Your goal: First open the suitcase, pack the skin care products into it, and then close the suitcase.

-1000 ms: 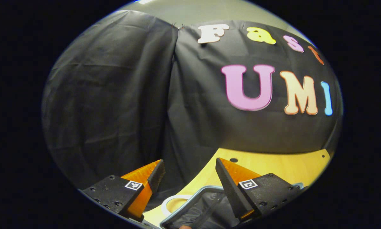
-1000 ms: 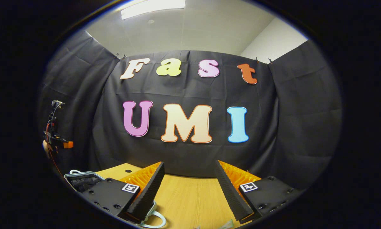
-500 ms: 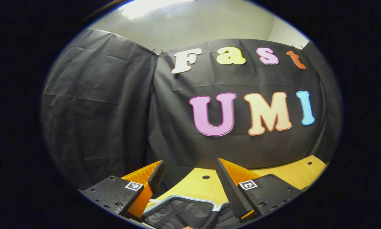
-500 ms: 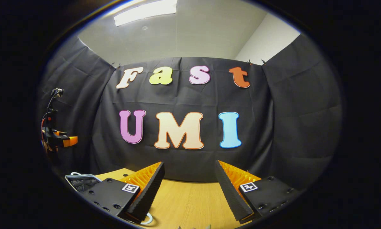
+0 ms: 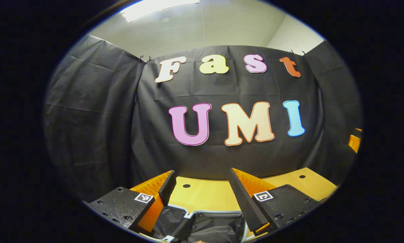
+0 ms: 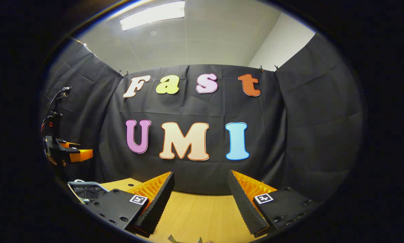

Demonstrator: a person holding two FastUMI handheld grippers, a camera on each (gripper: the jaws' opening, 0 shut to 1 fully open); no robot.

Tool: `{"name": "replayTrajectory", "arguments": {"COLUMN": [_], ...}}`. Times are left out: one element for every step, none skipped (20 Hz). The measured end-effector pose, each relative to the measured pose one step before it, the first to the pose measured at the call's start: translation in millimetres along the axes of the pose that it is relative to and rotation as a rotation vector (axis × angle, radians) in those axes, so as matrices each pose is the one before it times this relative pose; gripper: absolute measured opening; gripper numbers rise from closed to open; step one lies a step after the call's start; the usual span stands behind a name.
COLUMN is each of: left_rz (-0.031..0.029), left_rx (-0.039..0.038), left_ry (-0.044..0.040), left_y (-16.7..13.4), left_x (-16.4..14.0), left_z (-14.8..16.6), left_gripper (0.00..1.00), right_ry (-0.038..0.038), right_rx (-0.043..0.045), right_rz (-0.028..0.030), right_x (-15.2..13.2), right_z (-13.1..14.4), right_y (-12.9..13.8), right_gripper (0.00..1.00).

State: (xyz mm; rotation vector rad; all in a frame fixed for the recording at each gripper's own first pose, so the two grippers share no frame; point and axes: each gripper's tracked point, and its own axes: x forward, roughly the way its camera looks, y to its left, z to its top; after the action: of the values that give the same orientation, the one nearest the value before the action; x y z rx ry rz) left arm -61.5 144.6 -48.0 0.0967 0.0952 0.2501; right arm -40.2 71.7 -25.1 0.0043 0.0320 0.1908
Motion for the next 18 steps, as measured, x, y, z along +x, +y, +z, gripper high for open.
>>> {"name": "replayTrajectory", "arguments": {"left_rz": [-0.00773,-0.00836,-0.00893,-0.01343,-0.01425,-0.01706,-0.01754,-0.01343,-0.01430,-0.01569,-0.01696,-0.01917,-0.01716,-0.01559,-0.01365,-0.01336,-0.01682,-0.01728], "left_rx": [-0.00704,-0.00613,-0.00919,-0.00757,-0.00641,-0.00615,-0.00245,0.00023,0.00515,0.00547,0.00235,-0.00013,-0.00054,-0.00210,-0.00349,-0.00586,-0.00533,-0.00532], "left_ry": [0.00396,0.00551,0.01045,0.01023,0.01693,0.02122,0.02294,0.01990,0.01618,0.01466,0.00972,0.00923,0.01512,0.01998,0.01779,0.01637,0.01569,0.01463], "left_y": [-10.02,-10.78,-10.85,-12.32,-12.07,-12.36,-12.72,-10.67,-10.61,-9.89,-10.38,-10.39,-8.82,-6.33,-6.83,-5.56,-7.03,-7.10], "left_x": [-4.27,-3.27,-3.38,-2.59,-3.74,-2.10,-1.70,-1.63,-0.48,0.20,0.18,1.79,1.63,0.67,1.07,1.35,1.14,1.32], "left_z": [-3.56,-4.14,-6.17,-7.08,-10.64,-10.99,-10.75,-10.04,-7.25,-7.42,-5.78,-5.83,-6.16,-9.96,-9.95,-8.18,-8.26,-9.14], "left_gripper": [0.92,0.92,0.92,0.95,0.95,0.92,0.92,0.95,0.92,0.92,0.95,0.95,0.92,0.92,0.92,0.93,0.93,0.93], "right_ry": [0.00362,0.00376,0.00493,0.00522,0.00516,0.00445,0.00261,0.00147,0.00016,0.00136,0.00279,0.00240,-0.00010,-0.00071,0.00088,0.00406,0.00891,0.01613], "right_rx": [0.00442,0.00291,0.00168,0.00125,0.00148,0.00136,-0.00140,-0.00670,-0.01013,-0.00715,-0.00302,-0.00243,-0.00131,0.00110,0.00378,0.00585,0.00531,0.00268], "right_rz": [0.00401,0.00259,0.00224,0.00265,0.00132,0.00208,0.00350,0.00321,0.00065,-0.00028,0.00199,-0.00054,-0.00106,-0.00314,-0.00297,-0.00299,-0.00065,0.00087], "right_x": [-2.03,-2.05,-1.52,-3.32,-2.69,-2.87,-2.73,-3.12,-2.02,-1.83,-1.68,-1.37,-1.76,-1.36,-0.27,-0.36,-1.59,-0.88], "right_z": [-0.64,-1.75,-1.79,-2.28,-1.86,-1.45,-0.94,-0.47,-0.40,-1.60,-1.26,-2.65,-1.38,-2.60,-3.22,-4.77,-4.80,-6.77], "right_y": [-4.95,-5.54,-5.50,-5.23,-5.07,-4.01,-3.71,-3.02,-3.58,-3.58,-2.16,-2.27,-1.94,-2.43,-1.32,-1.46,0.37,-0.24], "right_gripper": [0.98,0.98,0.98,0.98,0.98,0.98,0.98,0.98,0.98,0.98,0.98,0.98,0.98,0.98,0.98,0.98,0.98,0.98]}}
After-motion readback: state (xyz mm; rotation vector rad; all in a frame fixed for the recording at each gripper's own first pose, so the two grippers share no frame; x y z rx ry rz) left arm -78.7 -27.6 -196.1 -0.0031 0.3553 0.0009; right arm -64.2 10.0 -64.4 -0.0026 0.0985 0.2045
